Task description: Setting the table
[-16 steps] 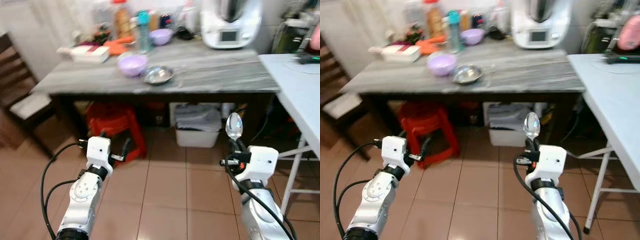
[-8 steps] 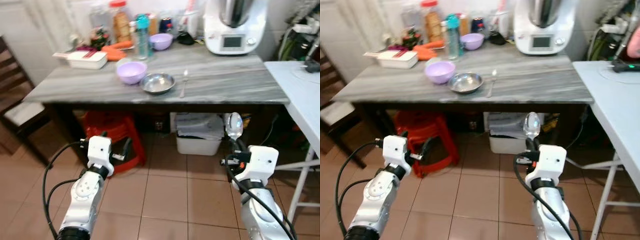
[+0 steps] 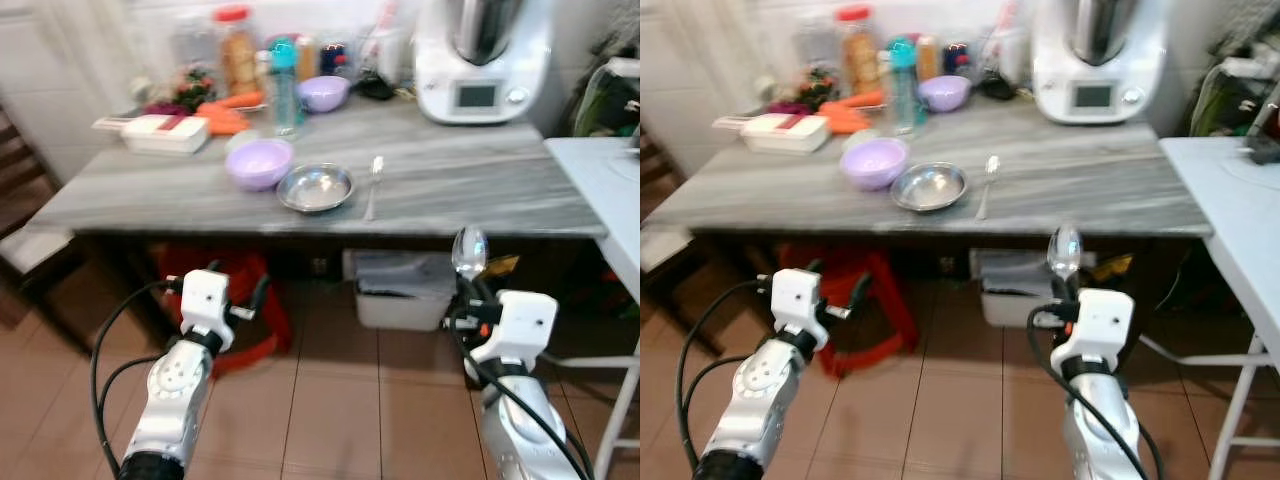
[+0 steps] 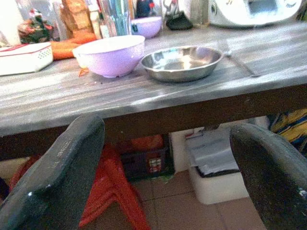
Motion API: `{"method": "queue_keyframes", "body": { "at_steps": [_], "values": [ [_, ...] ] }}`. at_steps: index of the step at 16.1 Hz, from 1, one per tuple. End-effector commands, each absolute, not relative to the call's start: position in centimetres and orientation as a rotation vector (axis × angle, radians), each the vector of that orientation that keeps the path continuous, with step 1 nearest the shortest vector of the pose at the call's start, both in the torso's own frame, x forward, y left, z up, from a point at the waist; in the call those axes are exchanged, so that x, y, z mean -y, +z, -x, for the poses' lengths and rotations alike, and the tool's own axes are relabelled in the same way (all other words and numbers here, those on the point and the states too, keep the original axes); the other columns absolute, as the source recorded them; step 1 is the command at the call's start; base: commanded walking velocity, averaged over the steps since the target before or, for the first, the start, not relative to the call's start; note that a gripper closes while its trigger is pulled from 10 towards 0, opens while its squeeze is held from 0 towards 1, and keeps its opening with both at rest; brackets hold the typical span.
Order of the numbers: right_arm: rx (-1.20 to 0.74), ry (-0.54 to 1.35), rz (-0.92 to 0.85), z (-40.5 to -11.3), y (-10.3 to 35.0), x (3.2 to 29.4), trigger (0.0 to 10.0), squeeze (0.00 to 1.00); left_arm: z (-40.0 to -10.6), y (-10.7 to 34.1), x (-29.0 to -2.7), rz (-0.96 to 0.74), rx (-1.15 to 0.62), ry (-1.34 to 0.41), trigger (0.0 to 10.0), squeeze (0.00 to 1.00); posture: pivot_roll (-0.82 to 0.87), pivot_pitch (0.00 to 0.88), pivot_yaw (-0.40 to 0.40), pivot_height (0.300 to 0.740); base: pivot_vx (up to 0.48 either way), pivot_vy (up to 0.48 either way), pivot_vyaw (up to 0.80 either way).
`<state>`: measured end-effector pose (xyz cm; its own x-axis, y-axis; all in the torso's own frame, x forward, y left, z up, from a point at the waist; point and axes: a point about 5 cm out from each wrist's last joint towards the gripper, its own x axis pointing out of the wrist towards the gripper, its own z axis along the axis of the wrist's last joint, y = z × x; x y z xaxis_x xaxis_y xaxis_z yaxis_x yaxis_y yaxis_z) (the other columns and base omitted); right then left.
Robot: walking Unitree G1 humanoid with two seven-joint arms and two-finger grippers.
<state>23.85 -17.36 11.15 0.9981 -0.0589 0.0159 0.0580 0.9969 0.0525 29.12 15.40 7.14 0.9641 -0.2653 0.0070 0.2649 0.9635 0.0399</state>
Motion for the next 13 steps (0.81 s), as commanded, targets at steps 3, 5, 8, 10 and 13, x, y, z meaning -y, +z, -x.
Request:
{"method": "queue_keyframes", "body": {
  "at_steps": [3, 5, 8, 10, 13],
  "values": [
    [0.027, -0.076, -0.045, -23.96, 11.39, 17.89, 10.0, 0.0, -29.37, 7.53, -14.58, -0.03, 0.028, -0.298, 10.0, 0.0, -0.14, 0.0, 0.083, 0.74, 0.389, 0.0, 0.0],
    [0.027, -0.077, -0.046, -24.0, 11.4, 17.85, 10.0, 0.0, -29.42, 7.57, -14.53, -0.029, 0.03, -0.298, 10.0, 0.0, -0.14, 0.0, 0.083, 0.74, 0.388, 0.0, 0.0],
    [0.024, -0.073, -0.048, -24.04, 11.39, 17.75, 10.0, 0.0, -29.44, 7.63, -14.32, -0.025, 0.032, -0.302, 10.0, 0.0, -0.14, 0.0, 0.079, 0.74, 0.39, 0.0, 0.0],
    [0.023, -0.071, -0.046, -24.09, 11.38, 17.75, 10.0, 0.0, -29.46, 7.59, -14.29, -0.023, 0.031, -0.302, 10.0, 0.0, -0.14, 0.0, 0.075, 0.74, 0.388, 0.0, 0.0],
    [0.026, -0.069, -0.042, -24.22, 11.43, 17.91, 10.0, 0.0, -29.53, 7.63, -14.2, -0.024, 0.034, -0.304, 10.0, 0.0, -0.13, 0.0, 0.075, 0.74, 0.389, 0.0, 0.0]
  ]
}}
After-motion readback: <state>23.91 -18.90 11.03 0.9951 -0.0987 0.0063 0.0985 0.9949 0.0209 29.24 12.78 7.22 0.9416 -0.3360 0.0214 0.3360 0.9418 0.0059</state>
